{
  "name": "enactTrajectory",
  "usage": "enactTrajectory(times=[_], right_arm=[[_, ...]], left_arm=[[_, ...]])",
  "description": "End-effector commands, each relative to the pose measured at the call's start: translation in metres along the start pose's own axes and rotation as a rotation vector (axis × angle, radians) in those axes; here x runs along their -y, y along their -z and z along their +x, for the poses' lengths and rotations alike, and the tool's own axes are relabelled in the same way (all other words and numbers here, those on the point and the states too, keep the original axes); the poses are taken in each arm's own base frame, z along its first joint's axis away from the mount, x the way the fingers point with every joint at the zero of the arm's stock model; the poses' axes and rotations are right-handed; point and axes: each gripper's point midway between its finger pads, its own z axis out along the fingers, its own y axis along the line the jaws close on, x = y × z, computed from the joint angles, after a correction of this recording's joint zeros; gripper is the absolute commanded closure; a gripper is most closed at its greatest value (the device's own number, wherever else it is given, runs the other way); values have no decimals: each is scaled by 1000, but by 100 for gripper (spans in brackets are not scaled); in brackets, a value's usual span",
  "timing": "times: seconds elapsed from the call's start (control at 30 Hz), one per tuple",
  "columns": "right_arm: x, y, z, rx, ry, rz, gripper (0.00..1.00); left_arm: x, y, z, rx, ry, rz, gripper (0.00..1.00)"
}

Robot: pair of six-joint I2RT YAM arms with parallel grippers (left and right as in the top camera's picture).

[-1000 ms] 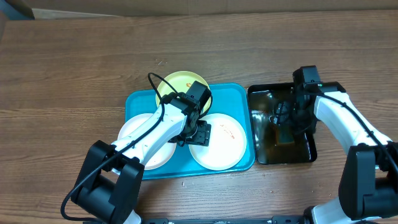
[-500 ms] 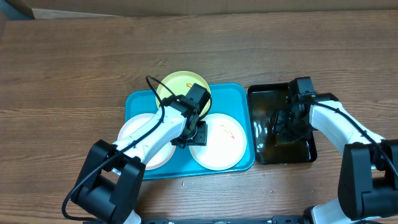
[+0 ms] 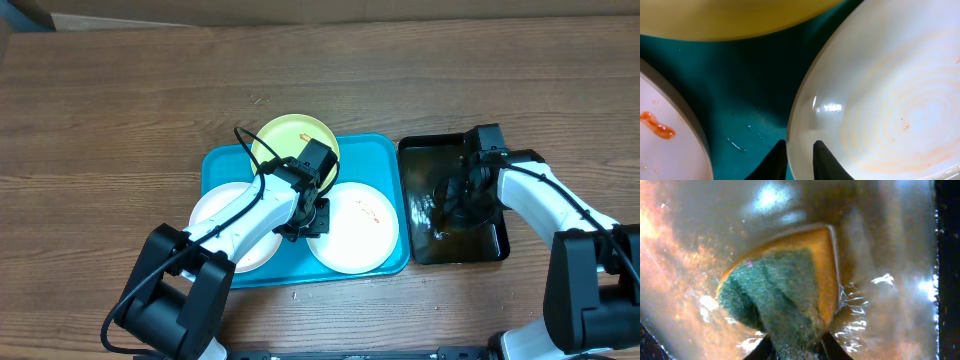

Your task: Clean dirty plates on tray and stack at the side

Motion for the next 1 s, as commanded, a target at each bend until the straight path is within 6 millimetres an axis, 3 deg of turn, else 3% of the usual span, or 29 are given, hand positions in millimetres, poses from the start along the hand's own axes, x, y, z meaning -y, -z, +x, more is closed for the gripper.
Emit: enactTrajectory(times=[0.0, 0.07, 0.17, 0.27, 0.3, 0.33, 0.5, 0.57, 0.6, 0.73, 0.9, 0.97], right_arm=[[-4, 3, -6, 16, 9, -8, 67], [-4, 3, -6, 17, 9, -8, 47], [-4, 3, -7, 20, 9, -9, 46], [-5, 3, -9, 28, 10, -12, 61], [-5, 3, -9, 28, 10, -12, 73], [-5, 3, -9, 29, 10, -12, 96], [-8, 17, -16, 27, 10, -11, 96], [-11, 29, -20, 25, 10, -11, 96], [-12, 33, -22, 25, 10, -11, 96], [-17, 43, -21, 12, 46, -6, 96], [-3, 44, -20, 21, -43, 77, 96], [-15, 43, -19, 10, -17, 17, 96]], left_arm=[[-1, -4, 4, -15, 3, -3, 79], [-1, -4, 4, -15, 3, -3, 76], [-1, -4, 4, -14, 3, -3, 73], [-1, -4, 4, -14, 3, -3, 73], [-1, -4, 4, -14, 3, -3, 73], [-1, -4, 4, -15, 3, -3, 73], [-1, -4, 3, -13, 2, -3, 75], [-1, -4, 3, -12, 2, -2, 84], [-1, -4, 3, -12, 2, -3, 95], [-1, -4, 3, -11, 2, -3, 96], [-1, -4, 3, -12, 2, -3, 96], [-1, -4, 3, -12, 2, -4, 96]])
